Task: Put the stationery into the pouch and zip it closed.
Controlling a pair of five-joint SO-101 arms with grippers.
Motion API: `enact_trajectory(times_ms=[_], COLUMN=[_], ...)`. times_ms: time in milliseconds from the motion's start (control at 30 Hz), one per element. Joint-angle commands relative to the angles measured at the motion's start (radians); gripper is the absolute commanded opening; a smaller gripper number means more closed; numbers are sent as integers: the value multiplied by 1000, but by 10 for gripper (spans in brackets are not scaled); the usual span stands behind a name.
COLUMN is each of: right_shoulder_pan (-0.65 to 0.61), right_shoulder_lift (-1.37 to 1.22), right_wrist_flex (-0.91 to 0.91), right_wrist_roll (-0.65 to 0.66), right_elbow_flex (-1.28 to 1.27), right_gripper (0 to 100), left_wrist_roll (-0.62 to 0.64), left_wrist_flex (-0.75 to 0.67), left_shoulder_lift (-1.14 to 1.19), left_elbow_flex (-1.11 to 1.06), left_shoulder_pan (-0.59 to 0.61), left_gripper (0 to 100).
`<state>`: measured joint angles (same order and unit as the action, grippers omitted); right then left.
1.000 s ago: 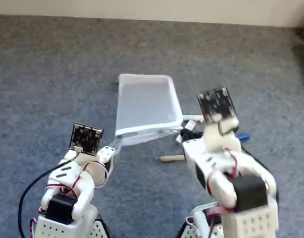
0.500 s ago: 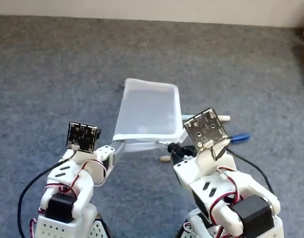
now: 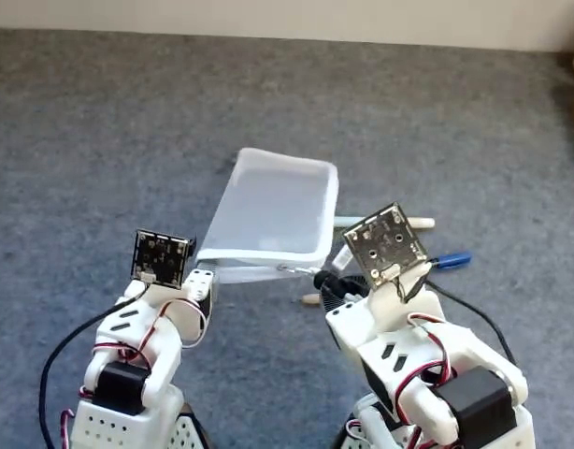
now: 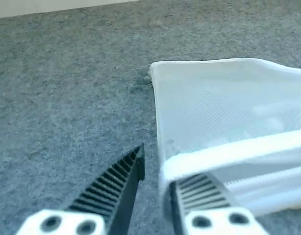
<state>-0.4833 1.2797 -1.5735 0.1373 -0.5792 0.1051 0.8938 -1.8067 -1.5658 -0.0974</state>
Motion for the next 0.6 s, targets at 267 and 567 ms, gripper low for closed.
enact_trajectory(times_ms=[267, 567], right_shoulder_pan=[-2, 45], right_shoulder_lift=[10, 7], right_wrist_flex=[-2, 10], right_wrist_roll=[11, 6], right_elbow_flex=[68, 67], right_gripper=[132, 135], left_wrist_roll=[-78, -89], left_wrist_flex=[158, 285], left_shoulder_lift=[-7, -5], left_elbow_flex=[157, 272], left_shoulder_pan=[12, 12], left_gripper=[13, 13])
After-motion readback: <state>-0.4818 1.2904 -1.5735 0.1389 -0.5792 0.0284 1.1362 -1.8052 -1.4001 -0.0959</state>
